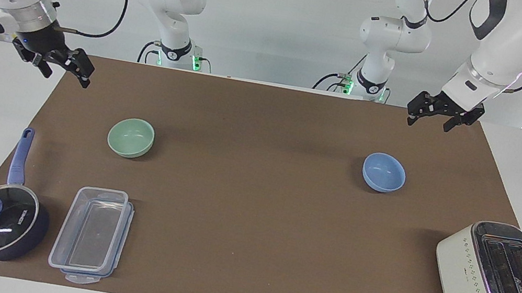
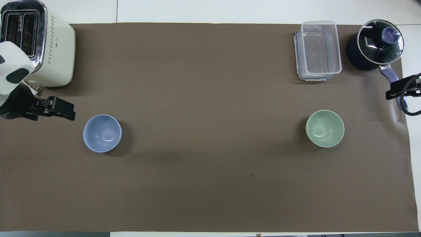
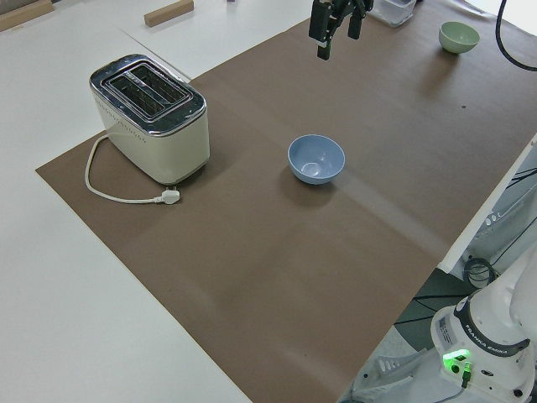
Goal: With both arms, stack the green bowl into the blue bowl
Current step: 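Grasp the blue bowl and green bowl with the left and right grippers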
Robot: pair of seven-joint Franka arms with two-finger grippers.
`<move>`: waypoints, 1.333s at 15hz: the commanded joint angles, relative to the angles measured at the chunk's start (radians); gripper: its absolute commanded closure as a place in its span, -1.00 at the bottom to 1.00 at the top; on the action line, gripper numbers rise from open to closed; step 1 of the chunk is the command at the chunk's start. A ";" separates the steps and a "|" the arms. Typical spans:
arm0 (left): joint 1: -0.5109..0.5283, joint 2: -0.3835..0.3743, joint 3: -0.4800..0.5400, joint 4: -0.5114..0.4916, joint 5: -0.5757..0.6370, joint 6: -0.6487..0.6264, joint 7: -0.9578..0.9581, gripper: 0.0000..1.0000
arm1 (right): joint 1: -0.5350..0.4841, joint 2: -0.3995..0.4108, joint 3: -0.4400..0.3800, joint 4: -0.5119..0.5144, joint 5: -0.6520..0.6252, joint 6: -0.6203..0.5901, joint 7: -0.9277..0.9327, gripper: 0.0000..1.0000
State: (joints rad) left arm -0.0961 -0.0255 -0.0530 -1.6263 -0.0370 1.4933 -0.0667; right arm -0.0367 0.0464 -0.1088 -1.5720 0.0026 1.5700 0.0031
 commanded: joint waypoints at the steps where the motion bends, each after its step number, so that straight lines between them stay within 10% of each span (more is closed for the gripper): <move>1: -0.019 -0.005 0.002 -0.007 0.019 0.019 -0.016 -1.00 | -0.011 -0.011 0.009 -0.003 -0.013 -0.008 -0.020 -1.00; 8: -0.005 -0.016 0.004 -0.009 0.017 0.021 -0.004 -1.00 | -0.006 -0.022 0.009 -0.023 -0.013 0.008 -0.023 -1.00; 14: -0.004 -0.037 0.010 -0.061 0.011 0.050 -0.013 -1.00 | 0.001 -0.127 0.012 -0.342 0.002 0.278 -0.101 -0.98; 20: 0.085 -0.129 0.010 -0.430 0.011 0.372 0.117 -1.00 | 0.020 -0.049 0.012 -0.604 0.002 0.617 -0.135 -0.89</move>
State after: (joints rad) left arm -0.0466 -0.0907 -0.0421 -1.8874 -0.0358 1.7431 -0.0175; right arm -0.0196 -0.0027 -0.0994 -2.0891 0.0033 2.0890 -0.1043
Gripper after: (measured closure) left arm 0.000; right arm 0.048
